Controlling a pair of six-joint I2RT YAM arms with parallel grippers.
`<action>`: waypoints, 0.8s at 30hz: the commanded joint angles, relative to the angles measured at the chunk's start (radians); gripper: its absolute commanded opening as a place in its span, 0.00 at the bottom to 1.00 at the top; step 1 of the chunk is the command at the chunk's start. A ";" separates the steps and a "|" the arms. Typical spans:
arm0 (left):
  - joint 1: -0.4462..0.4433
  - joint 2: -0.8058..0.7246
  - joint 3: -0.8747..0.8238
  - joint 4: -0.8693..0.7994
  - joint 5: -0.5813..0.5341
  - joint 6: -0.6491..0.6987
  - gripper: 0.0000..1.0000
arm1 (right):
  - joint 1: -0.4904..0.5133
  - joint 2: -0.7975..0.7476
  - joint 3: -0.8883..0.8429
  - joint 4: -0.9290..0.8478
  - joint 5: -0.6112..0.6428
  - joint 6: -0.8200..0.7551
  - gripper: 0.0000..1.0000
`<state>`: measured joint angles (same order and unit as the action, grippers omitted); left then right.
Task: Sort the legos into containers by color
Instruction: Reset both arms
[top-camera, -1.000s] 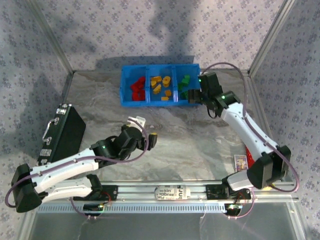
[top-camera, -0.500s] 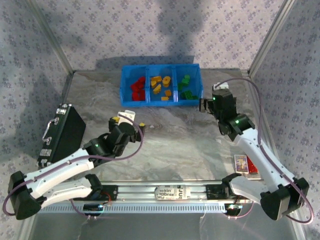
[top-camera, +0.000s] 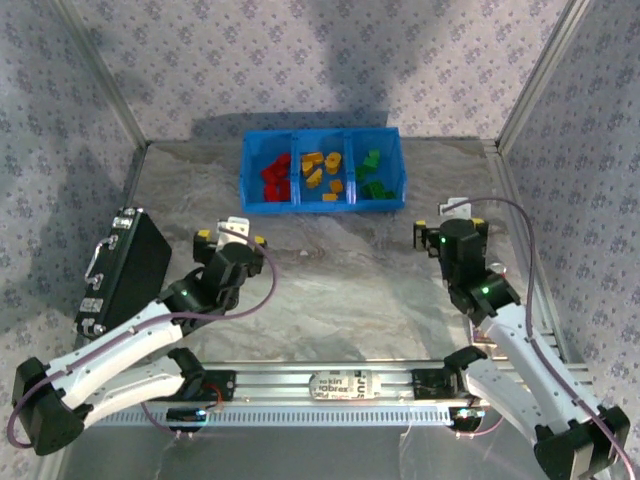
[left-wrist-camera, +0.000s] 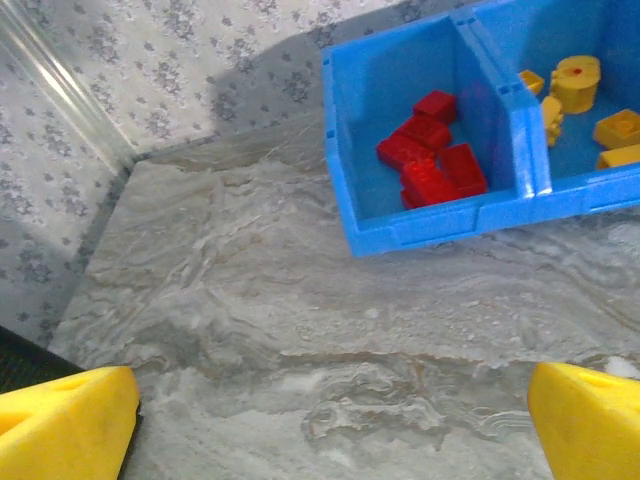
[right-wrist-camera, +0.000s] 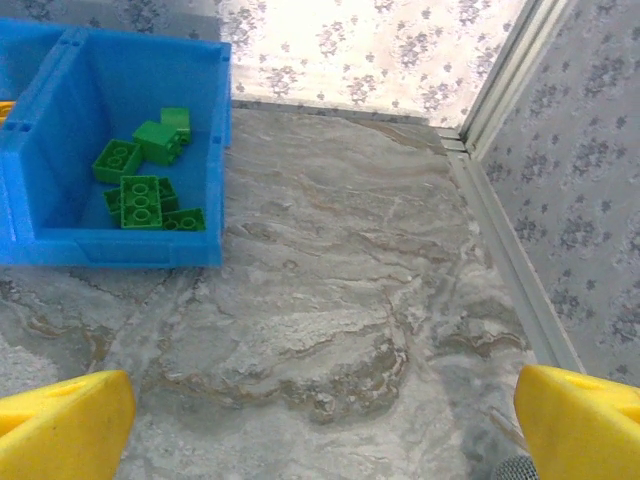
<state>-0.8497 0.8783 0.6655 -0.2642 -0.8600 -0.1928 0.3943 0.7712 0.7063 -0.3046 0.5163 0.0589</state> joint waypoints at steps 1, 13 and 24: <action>0.019 -0.007 -0.031 0.047 -0.064 0.041 1.00 | -0.006 -0.054 -0.048 0.030 0.045 -0.011 0.99; 0.106 -0.004 -0.135 0.120 -0.065 0.050 1.00 | -0.027 -0.146 -0.227 0.066 0.021 0.037 0.99; 0.147 -0.037 -0.222 0.159 -0.032 0.040 1.00 | -0.043 -0.155 -0.303 0.064 0.015 0.060 0.99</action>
<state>-0.7120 0.8619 0.4519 -0.1406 -0.9039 -0.1497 0.3573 0.6277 0.4248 -0.2604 0.5350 0.0940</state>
